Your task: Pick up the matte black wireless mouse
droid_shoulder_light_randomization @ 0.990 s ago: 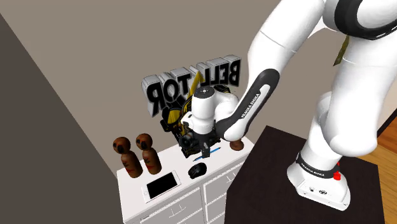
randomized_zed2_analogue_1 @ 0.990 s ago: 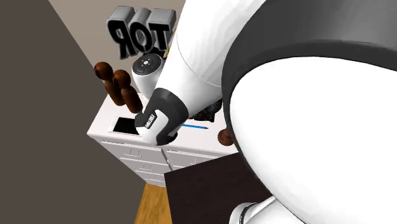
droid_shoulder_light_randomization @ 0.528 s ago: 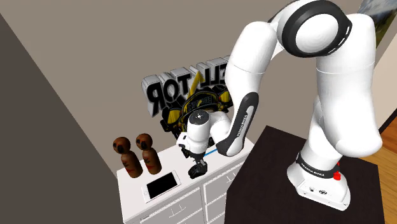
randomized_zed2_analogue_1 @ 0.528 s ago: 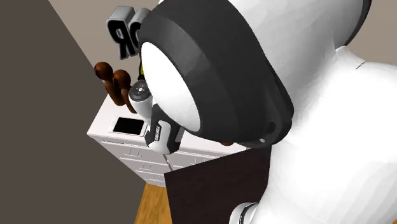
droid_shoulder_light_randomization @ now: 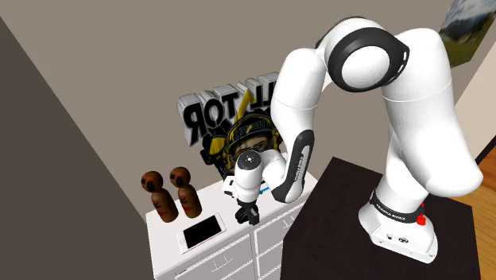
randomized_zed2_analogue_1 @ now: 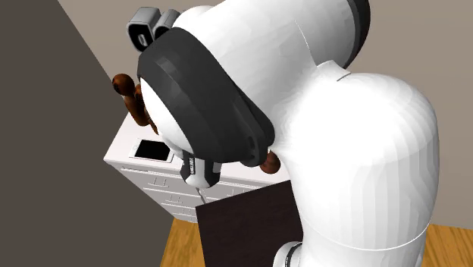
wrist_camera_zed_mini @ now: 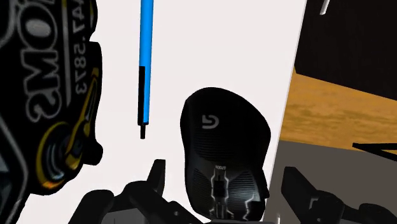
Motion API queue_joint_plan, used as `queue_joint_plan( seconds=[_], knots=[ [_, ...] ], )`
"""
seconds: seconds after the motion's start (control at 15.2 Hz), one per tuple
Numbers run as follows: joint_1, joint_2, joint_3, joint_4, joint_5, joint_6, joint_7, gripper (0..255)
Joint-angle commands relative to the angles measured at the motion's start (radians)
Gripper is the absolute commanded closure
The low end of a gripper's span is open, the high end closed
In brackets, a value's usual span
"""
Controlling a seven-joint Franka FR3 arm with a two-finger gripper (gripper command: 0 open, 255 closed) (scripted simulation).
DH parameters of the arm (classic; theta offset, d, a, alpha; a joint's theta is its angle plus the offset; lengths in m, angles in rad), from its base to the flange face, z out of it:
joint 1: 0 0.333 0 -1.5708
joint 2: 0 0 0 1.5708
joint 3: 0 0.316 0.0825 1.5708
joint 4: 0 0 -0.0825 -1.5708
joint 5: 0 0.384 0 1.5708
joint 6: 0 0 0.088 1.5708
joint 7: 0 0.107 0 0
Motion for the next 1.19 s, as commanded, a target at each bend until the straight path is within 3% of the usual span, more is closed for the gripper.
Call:
queue_joint_plan(
  seconds=[0.0, 0.07, 0.66, 1.12],
  knots=[
    [0.008, 0.013, -0.011, 0.005, -0.007, 0.01, 0.007, 0],
    [0.007, 0.014, -0.01, 0.006, -0.006, 0.01, 0.005, 255],
    [0.008, 0.013, -0.011, 0.005, -0.006, 0.01, 0.007, 255],
    [-0.07, -0.101, 0.078, -0.04, 0.054, -0.069, -0.065, 255]
  ],
)
